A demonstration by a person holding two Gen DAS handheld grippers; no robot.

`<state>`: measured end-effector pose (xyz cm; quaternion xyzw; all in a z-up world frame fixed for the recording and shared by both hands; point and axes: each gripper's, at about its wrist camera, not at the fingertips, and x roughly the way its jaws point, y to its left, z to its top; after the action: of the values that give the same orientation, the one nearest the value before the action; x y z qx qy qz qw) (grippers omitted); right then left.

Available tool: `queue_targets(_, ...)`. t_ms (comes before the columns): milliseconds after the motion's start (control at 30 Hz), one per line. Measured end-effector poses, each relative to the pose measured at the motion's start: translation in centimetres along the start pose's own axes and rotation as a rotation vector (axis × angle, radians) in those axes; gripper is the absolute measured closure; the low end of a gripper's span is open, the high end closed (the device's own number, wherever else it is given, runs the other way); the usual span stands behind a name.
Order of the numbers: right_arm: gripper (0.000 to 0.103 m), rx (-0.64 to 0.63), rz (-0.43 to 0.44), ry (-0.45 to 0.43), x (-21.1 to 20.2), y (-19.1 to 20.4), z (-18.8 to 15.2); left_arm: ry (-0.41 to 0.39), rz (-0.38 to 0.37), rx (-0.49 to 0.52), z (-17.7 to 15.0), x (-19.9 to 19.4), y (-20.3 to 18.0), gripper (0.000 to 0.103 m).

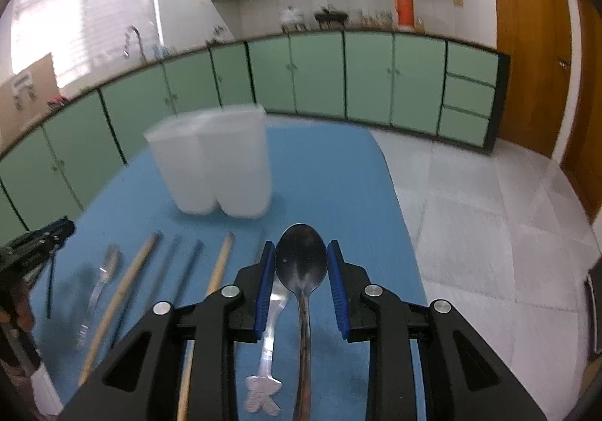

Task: Organize utensils
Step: 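Lift both spoons and carry them over the white utensil holder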

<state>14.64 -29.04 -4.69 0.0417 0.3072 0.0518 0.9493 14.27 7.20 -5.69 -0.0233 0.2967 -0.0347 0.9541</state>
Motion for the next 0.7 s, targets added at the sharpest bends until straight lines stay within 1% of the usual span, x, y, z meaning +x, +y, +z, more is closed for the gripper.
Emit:
queue_targets(100, 0.075, -0.012, 0.021, -0.056, -1.7, 0.5, 1.0, -0.076, -0.02, 0.019, 0.8, -1.7, -0.6, 0.069)
queue_targets(233, 0.075, -0.016, 0.063, -0.111, -3.3, 1.1, 2.6, -0.151, -0.049, 0.046, 2.0, -2.9, -1.9, 0.069)
queue_targets(300, 0.075, -0.022, 0.065, -0.141, -3.7, 1.4, 3.4, -0.186, -0.072, 0.05, 2.8, -3.1, -2.4, 0.069)
queue_targets(400, 0.075, -0.024, 0.085, -0.2, -4.2, 1.8, 5.3, -0.241, -0.109, 0.051, 4.7, -2.7, -3.4, 0.069)
queue_targets(500, 0.075, -0.03, 0.107, -0.278, -3.9, 2.3, 7.3, -0.3, -0.138, 0.054, 6.6, -1.9, -4.6, 0.069)
queue_targets(533, 0.075, -0.034, 0.109, -0.309, -3.6, 2.6, 8.2, -0.333, -0.145, 0.059, 7.6, -1.4, -5.1, 0.069)
queue_targets(633, 0.075, -0.036, 0.101, -0.375, -2.2, 3.4, 10.4, -0.395, -0.165, 0.065, 9.9, 0.4, -6.4, 0.069)
queue_targets(700, 0.075, -0.031, 0.122, -0.405, -0.7, 3.9, 12.0, -0.421, -0.177, 0.057, 11.3, 1.8, -7.0, 0.069)
